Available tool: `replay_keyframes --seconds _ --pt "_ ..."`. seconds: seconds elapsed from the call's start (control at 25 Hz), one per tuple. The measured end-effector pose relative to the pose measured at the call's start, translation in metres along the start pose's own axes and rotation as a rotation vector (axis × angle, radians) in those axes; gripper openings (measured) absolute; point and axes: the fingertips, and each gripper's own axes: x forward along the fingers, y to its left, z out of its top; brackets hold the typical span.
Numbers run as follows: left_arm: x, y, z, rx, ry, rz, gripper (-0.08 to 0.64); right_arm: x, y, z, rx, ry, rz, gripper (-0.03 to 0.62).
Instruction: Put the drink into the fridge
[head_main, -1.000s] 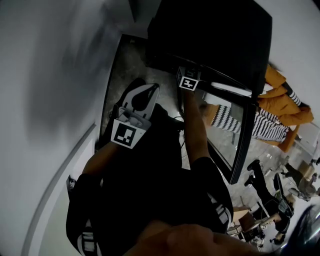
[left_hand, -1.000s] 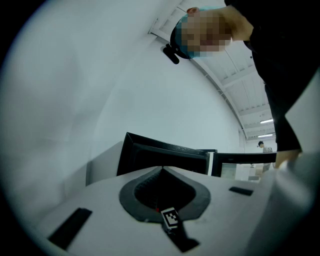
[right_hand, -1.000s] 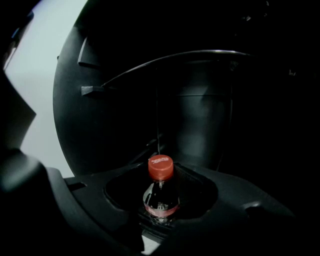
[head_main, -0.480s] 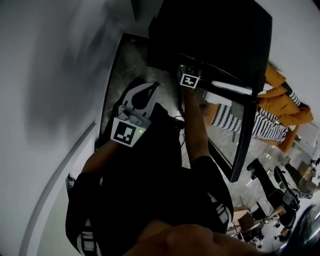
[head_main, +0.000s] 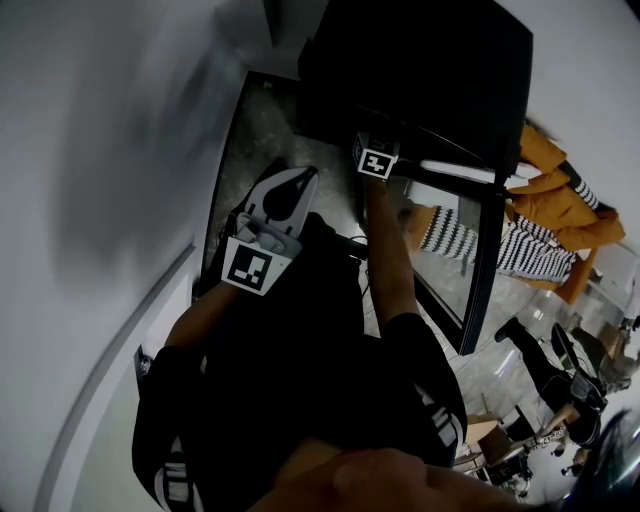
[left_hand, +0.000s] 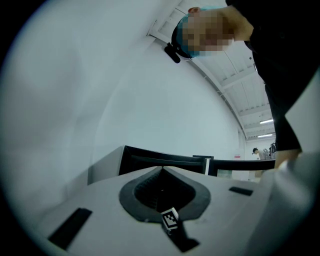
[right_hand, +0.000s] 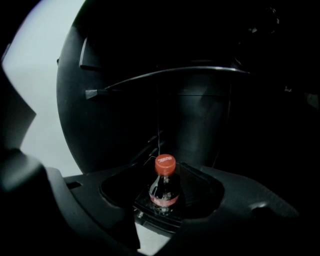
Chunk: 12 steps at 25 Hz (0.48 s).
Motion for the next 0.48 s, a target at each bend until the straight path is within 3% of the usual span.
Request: replay_keyframes --seconds 0.16,0.48 --pt "-0.002 -0.004 0.012 -0.010 0.000 0.005 0.005 -0.008 -0.003 -0.005 0.005 0.019 -0.008 0.221" --pt "-0.014 -0.019 0.041 -0.005 -0.001 0.019 0.005 -0.042 0.008 0.019 0.017 0.016 0.007 0.201"
